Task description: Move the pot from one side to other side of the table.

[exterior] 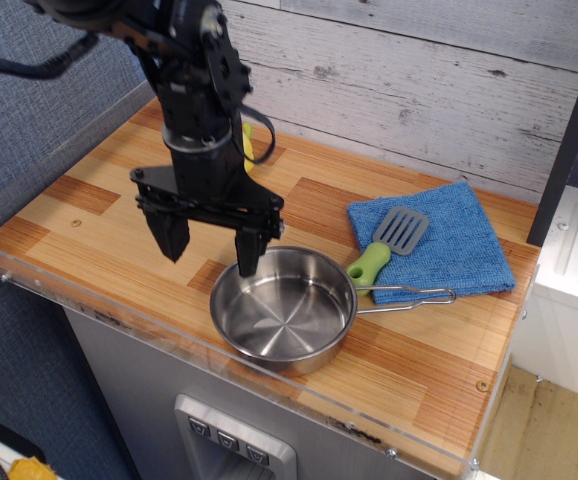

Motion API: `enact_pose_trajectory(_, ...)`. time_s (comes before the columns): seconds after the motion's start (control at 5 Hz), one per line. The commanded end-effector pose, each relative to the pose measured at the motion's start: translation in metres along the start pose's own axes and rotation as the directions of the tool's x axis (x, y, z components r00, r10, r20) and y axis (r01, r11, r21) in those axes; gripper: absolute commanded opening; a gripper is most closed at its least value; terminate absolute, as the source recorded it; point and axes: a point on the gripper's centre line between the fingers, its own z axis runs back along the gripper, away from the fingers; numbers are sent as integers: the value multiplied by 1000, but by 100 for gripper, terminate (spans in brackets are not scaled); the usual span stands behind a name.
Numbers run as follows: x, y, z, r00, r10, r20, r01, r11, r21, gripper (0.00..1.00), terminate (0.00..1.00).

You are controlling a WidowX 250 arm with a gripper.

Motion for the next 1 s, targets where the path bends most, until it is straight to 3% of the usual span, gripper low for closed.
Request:
enact_pose_trajectory(0.0,-3,-5,-20,995,-37,-90,32,998,-58,100,0)
enact_pose_trajectory(0.2,-4,-3,-25,995,-24,-96,18,998,-59,100,0)
enact_pose_trajectory(0.4,-4,-3,-24,996,-24,-81,20,998,-57,0,0)
enact_pose_trajectory(0.8,-4,-12,3,997,-79,-9,78,994,-80,0,0)
